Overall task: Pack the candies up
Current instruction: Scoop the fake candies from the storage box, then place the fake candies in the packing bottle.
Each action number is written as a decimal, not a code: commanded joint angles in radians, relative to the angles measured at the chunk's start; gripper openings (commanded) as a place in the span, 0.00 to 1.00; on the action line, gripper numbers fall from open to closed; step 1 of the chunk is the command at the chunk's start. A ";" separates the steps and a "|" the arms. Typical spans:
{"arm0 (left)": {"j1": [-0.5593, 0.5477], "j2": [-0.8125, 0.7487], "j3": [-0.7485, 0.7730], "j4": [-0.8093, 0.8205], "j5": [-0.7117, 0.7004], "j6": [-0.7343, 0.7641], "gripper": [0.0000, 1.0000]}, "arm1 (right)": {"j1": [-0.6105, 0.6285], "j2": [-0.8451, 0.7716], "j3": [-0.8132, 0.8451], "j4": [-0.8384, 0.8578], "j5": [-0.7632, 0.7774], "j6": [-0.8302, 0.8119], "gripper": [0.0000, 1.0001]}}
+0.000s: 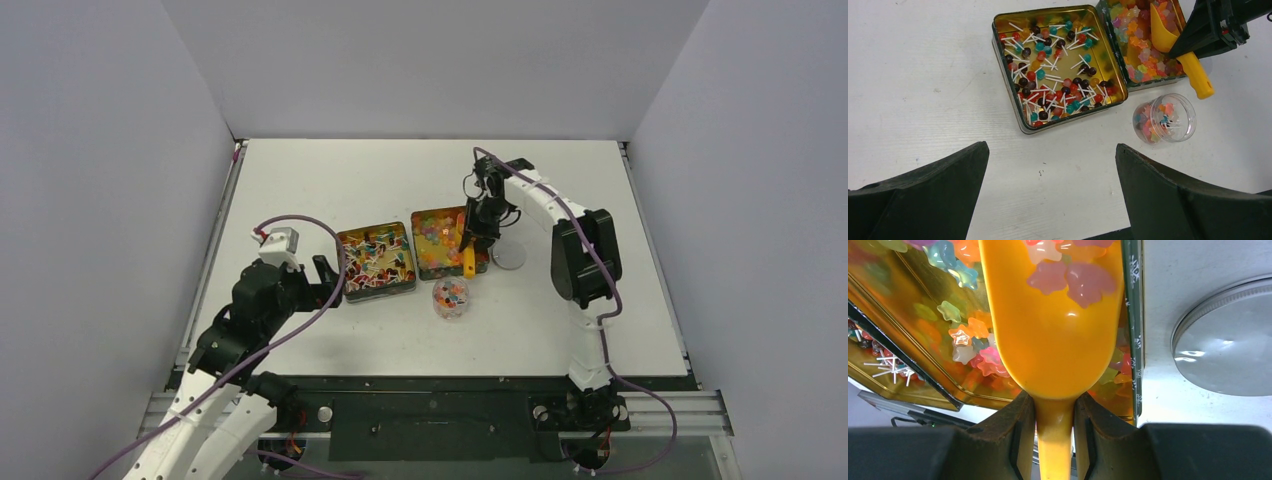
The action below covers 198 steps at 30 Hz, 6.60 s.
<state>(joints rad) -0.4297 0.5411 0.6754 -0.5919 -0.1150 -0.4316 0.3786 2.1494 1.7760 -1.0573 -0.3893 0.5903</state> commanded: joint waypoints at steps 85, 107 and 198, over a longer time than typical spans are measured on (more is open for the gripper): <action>0.028 0.032 0.000 0.059 0.089 0.024 0.96 | 0.389 -0.894 -0.682 0.302 0.711 -0.108 0.00; 0.026 0.027 -0.005 0.073 0.145 0.026 0.96 | 0.647 -0.881 -0.627 -0.024 0.557 -0.055 0.00; 0.019 0.003 -0.002 0.064 0.133 0.036 0.96 | 0.267 -0.498 -0.273 -0.399 -0.151 -0.135 0.00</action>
<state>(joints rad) -0.4114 0.5377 0.6624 -0.5785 0.0269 -0.4065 0.6533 1.7069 1.4731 -1.4544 -0.5240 0.4576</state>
